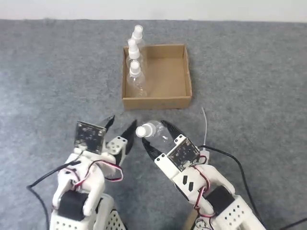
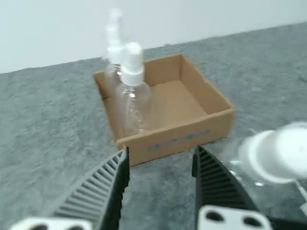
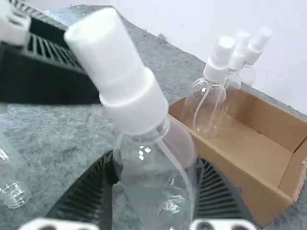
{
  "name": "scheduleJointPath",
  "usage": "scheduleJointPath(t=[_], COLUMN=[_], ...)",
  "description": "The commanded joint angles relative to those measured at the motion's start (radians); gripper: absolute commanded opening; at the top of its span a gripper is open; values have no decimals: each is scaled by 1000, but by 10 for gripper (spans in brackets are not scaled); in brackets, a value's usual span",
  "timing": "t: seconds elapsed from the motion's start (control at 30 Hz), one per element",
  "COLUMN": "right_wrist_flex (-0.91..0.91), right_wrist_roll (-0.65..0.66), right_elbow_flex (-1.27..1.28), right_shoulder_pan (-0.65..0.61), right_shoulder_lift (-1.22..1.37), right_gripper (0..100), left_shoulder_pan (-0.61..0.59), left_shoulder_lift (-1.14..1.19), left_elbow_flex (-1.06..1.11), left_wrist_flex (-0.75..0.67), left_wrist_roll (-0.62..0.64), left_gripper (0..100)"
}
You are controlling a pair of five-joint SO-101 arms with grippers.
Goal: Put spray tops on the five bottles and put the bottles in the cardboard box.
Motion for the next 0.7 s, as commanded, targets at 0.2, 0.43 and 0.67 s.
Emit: scheduleJointPath(t=[0.2, 0.43, 0.67], right_wrist_flex=[-13, 48, 84], right_wrist_roll=[-8, -11, -68], right_elbow_flex=[-6, -52, -118], right_shoulder_pan=[7, 19, 105], right_shoulder_lift=[-24, -24, -16], right_gripper=[69, 69, 69], left_shoulder_pan=[-315, -442, -451], left_shoulder_lift=[-17, -18, -18], left_elbow_flex=[-53, 45, 145], left_wrist_flex=[3, -2, -97], left_wrist_roll=[-6, -6, -6], left_gripper=[204, 205, 203])
